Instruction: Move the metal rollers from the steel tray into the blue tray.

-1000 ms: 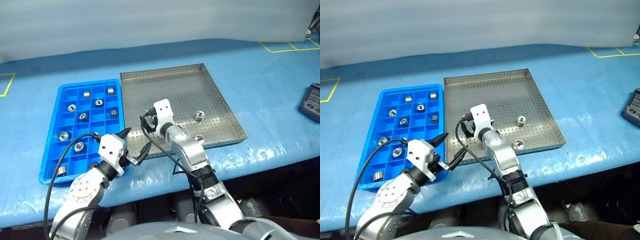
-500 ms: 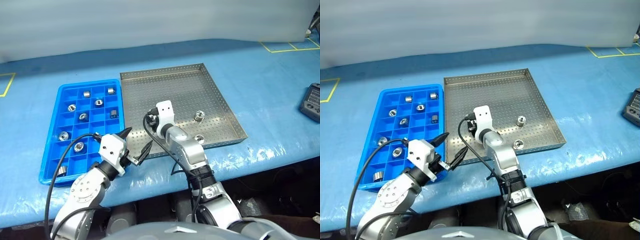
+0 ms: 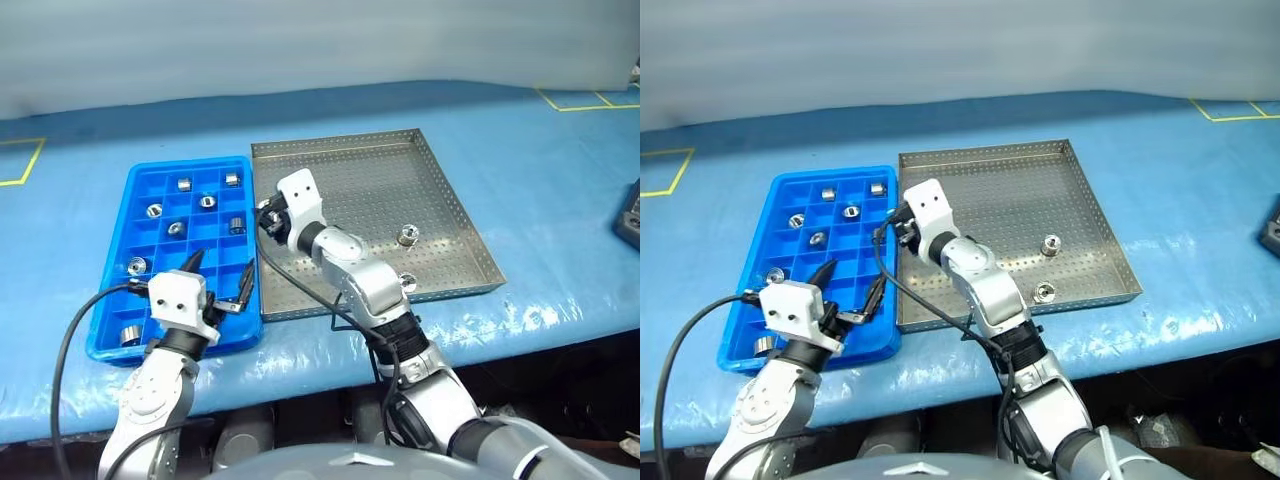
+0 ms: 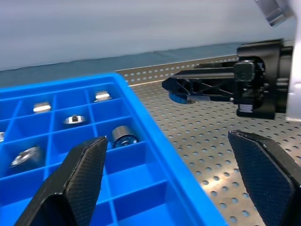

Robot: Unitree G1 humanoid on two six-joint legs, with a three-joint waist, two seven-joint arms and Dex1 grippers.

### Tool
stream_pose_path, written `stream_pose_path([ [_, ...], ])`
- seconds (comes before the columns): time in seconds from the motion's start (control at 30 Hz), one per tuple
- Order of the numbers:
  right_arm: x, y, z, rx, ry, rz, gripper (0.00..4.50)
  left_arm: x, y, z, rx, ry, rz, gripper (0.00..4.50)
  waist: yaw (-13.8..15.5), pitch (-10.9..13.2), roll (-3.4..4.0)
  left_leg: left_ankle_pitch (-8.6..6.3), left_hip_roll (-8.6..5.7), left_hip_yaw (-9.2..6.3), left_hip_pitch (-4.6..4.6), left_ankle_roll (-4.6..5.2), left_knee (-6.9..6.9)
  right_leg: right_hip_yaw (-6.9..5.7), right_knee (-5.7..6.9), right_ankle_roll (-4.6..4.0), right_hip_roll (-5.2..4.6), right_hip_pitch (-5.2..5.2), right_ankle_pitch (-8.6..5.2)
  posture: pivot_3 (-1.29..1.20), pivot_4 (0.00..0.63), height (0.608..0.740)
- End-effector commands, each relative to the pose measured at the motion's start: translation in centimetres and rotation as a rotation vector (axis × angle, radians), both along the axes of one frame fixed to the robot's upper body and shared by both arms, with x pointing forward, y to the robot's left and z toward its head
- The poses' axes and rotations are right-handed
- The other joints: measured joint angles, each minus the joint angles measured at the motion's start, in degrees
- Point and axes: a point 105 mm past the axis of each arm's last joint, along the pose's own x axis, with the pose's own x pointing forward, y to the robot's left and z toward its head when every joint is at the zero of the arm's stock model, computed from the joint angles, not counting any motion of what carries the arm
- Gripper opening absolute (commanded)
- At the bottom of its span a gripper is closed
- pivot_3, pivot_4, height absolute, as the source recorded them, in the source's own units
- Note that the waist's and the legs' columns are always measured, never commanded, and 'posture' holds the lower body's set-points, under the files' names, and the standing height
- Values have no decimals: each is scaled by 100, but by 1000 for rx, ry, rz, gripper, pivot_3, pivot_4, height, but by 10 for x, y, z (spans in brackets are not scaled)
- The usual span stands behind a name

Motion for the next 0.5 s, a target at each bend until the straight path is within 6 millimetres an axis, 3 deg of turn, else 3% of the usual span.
stream_pose_path([
  [0.03, -22, 50, 49, 115, -103, 177, 1711, -10, 10, 25, 10, -103, 75, 4500, 59, 0, 0, 0, 0, 0, -1, 0, 0, 0, 0, -1, 0, 0, -1, 258, 150, 740],
  [0.23, -36, 77, 47, 115, -105, 306, 1711, -27, 22, 25, 28, -86, 167, 4500, 258, 0, 0, 0, 0, -2, -1, 0, 0, -3, 0, -10, 0, 0, -7, 347, 150, 740],
  [0.5, -40, 95, 43, 107, -102, 374, 1711, -41, 26, 23, 26, -72, 230, 4500, 511, 1, -1, 0, 0, -4, -3, 0, -3, -7, 0, -16, 1, -3, -12, 421, 150, 740],
])
